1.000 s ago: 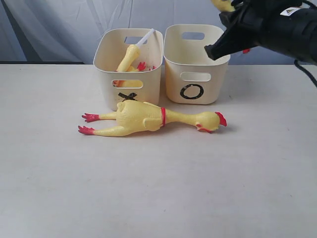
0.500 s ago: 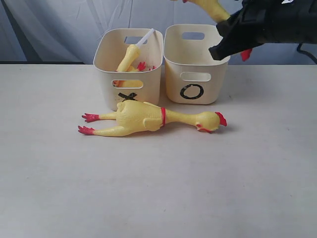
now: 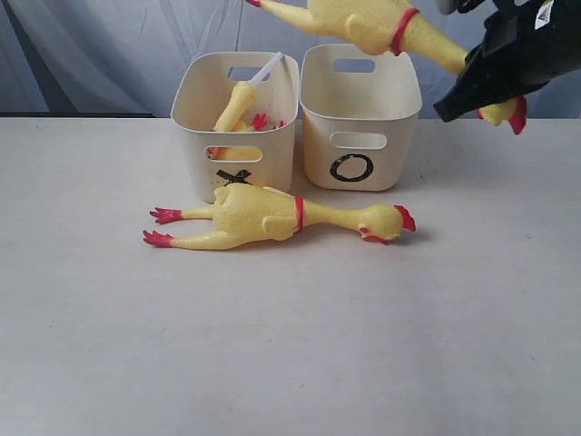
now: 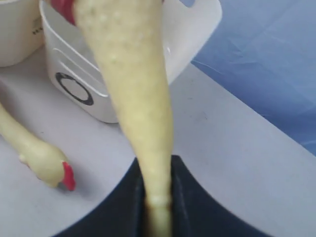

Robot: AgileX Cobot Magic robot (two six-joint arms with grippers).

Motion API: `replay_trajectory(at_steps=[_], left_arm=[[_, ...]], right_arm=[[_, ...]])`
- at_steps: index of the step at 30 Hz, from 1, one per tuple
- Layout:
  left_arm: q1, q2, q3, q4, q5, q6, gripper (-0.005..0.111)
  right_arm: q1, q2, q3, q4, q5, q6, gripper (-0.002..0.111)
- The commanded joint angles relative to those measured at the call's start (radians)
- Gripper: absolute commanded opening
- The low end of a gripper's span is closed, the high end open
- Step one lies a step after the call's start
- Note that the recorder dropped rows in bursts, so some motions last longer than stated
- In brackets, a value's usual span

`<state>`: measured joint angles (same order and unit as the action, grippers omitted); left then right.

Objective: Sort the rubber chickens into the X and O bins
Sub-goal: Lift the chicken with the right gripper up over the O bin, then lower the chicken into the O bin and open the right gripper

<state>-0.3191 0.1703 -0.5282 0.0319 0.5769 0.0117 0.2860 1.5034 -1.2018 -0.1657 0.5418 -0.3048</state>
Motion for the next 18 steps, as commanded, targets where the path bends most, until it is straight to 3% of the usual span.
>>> replay_trajectory(at_steps=[1, 7, 18], left_arm=[[-0.002, -0.006, 0.004, 0.005, 0.006, -0.003, 0.000], [-0.002, -0.006, 0.004, 0.005, 0.006, -0.003, 0.000], [-0.002, -0.006, 0.004, 0.003, 0.006, -0.004, 0.000]], right_arm=[[-0.007, 0.004, -0.046, -0.155, 0.015, 0.211, -0.001], [-0.007, 0.074, -0.121, -0.253, 0.164, 0.322, -0.001], [-0.007, 0.198, -0.251, -0.242, 0.291, 0.326, -0.001]])
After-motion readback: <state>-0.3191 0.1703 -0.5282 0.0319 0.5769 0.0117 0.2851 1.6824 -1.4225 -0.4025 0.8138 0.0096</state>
